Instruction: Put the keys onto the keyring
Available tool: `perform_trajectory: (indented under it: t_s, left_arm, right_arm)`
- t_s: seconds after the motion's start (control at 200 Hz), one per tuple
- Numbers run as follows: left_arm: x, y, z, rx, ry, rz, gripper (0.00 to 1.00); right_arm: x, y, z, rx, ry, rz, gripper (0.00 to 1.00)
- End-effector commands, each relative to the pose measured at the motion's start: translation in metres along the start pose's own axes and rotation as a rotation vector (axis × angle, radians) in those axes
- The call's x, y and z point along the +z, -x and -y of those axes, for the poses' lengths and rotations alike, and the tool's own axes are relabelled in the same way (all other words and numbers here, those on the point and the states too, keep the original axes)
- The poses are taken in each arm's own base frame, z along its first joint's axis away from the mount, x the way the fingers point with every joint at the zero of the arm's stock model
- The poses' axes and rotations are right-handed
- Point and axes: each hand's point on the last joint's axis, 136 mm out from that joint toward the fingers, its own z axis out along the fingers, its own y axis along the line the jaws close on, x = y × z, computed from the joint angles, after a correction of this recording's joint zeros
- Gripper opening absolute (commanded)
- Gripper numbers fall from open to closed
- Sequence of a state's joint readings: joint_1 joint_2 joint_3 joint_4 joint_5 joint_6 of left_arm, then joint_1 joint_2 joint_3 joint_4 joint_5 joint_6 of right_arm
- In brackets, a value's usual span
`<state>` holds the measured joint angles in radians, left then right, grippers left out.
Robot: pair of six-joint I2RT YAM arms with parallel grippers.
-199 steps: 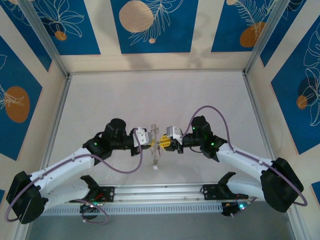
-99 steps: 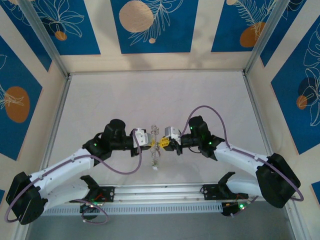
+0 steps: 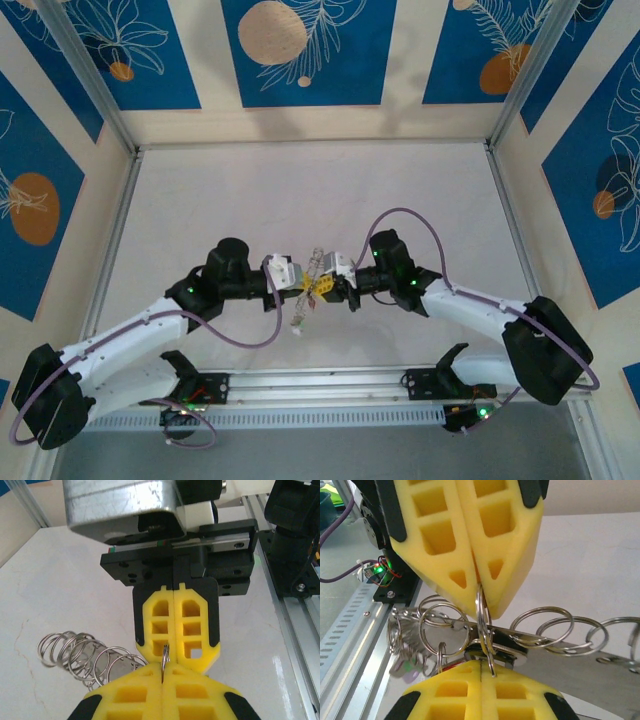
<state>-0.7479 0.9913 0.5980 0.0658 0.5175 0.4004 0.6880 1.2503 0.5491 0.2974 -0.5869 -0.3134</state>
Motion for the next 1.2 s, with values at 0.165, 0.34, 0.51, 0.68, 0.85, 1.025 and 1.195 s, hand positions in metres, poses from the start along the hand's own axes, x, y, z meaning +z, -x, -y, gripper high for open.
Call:
perform_trajectory:
  t_s: [0.165, 0.34, 0.51, 0.68, 0.85, 1.025, 1.195]
  left_arm:
    - [0.000, 0.009, 0.000, 0.005, -0.001, 0.069, 0.00]
    - [-0.004, 0.009, 0.002, 0.013, -0.001, 0.063, 0.00]
    - [-0.004, 0.007, 0.004, 0.013, -0.007, 0.059, 0.00]
    - [-0.004, 0.008, 0.006, 0.012, -0.017, 0.067, 0.00]
    - [-0.005, 0.011, 0.007, 0.009, -0.024, 0.076, 0.00]
    - [-0.006, 0.014, 0.007, 0.009, -0.029, 0.080, 0.00]
    - [-0.005, 0.017, 0.007, 0.012, -0.040, 0.084, 0.00]
  right_arm:
    - [0.000, 0.011, 0.001, -0.017, -0.006, 0.032, 0.05]
    - [-0.018, 0.008, 0.008, -0.047, -0.104, 0.036, 0.23]
    - [-0.032, 0.008, 0.008, -0.057, -0.133, 0.037, 0.26]
    - [-0.032, 0.020, -0.001, -0.080, -0.074, 0.068, 0.30]
    - [-0.025, 0.024, -0.009, -0.091, -0.012, 0.077, 0.29]
    - [-0.016, 0.023, -0.008, -0.080, 0.009, 0.062, 0.22]
    - [-0.015, 0.029, -0.009, -0.086, 0.018, 0.071, 0.00]
